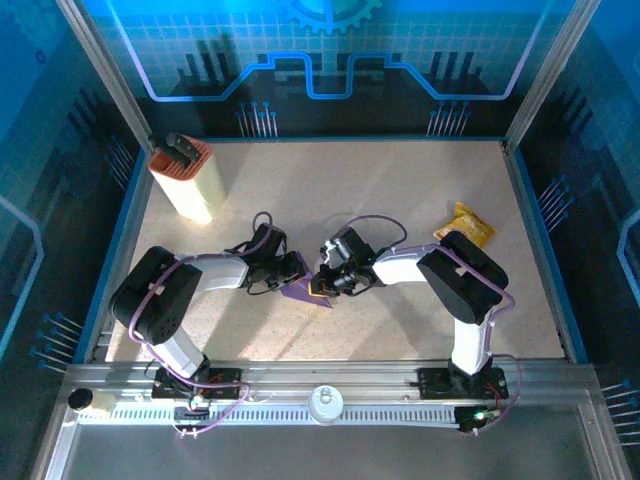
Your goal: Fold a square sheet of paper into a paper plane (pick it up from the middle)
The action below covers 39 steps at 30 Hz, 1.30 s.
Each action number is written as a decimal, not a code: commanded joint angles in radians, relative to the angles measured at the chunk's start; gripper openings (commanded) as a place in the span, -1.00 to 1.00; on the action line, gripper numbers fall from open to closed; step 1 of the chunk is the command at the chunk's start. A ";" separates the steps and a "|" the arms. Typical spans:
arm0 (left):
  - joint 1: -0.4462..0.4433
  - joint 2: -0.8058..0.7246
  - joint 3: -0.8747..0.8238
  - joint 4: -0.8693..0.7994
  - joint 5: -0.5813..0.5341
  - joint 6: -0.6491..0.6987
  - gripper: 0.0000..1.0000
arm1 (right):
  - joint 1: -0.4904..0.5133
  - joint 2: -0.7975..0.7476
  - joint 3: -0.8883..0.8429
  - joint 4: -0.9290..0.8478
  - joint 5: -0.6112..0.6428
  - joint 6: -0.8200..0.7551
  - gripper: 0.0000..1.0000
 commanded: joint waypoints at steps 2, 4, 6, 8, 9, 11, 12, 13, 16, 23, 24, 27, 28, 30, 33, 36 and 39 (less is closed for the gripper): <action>0.007 0.025 0.015 -0.078 -0.021 0.029 -0.82 | -0.026 0.024 -0.015 -0.055 0.015 0.016 -1.00; 0.008 0.001 0.039 -0.093 -0.015 0.048 -0.76 | -0.024 0.032 -0.015 -0.072 0.014 0.022 -1.00; 0.008 -0.043 0.069 -0.109 -0.013 0.067 -0.73 | -0.021 0.038 -0.049 -0.078 0.012 0.041 -1.00; 0.008 -0.090 0.099 -0.121 -0.009 0.082 -0.68 | -0.018 0.036 -0.072 -0.085 0.026 0.074 -1.00; 0.008 -0.110 0.108 -0.124 -0.004 0.087 -0.66 | -0.017 0.032 -0.083 -0.082 0.028 0.096 -1.00; 0.008 -0.135 0.113 -0.123 0.012 0.080 -0.66 | -0.001 0.021 -0.108 -0.054 0.041 0.150 -1.00; 0.006 -0.143 0.109 -0.122 0.023 0.073 -0.66 | 0.009 0.018 -0.109 -0.057 0.052 0.173 -1.00; 0.006 -0.151 0.100 -0.123 0.030 0.064 -0.68 | 0.017 0.019 -0.106 -0.068 0.061 0.193 -1.00; -0.001 -0.173 0.048 -0.113 0.038 0.031 -0.77 | 0.034 0.027 -0.116 -0.060 0.080 0.274 -1.00; -0.016 -0.166 -0.057 -0.010 0.101 -0.025 -0.88 | 0.072 0.018 -0.128 -0.050 0.120 0.343 -1.00; -0.017 -0.154 -0.059 0.006 0.115 -0.027 -0.89 | 0.073 0.018 -0.127 -0.047 0.118 0.345 -1.00; -0.018 -0.110 -0.054 0.044 0.142 -0.037 -0.89 | 0.075 0.020 -0.127 -0.051 0.123 0.345 -1.00; -0.017 -0.096 -0.053 0.059 0.150 -0.040 -0.89 | 0.074 0.019 -0.128 -0.050 0.122 0.344 -1.00; -0.018 -0.072 -0.042 0.064 0.155 -0.038 -0.89 | 0.075 0.015 -0.128 -0.058 0.128 0.340 -1.00; -0.013 -0.026 -0.029 0.031 0.132 -0.037 -0.91 | 0.075 0.010 -0.127 -0.067 0.135 0.334 -1.00; -0.012 0.017 -0.039 0.041 0.109 -0.048 -0.95 | 0.074 0.015 -0.129 -0.073 0.139 0.328 -1.00; 0.018 0.047 -0.058 0.055 0.081 -0.037 -0.97 | 0.075 0.016 -0.137 -0.082 0.156 0.324 -1.00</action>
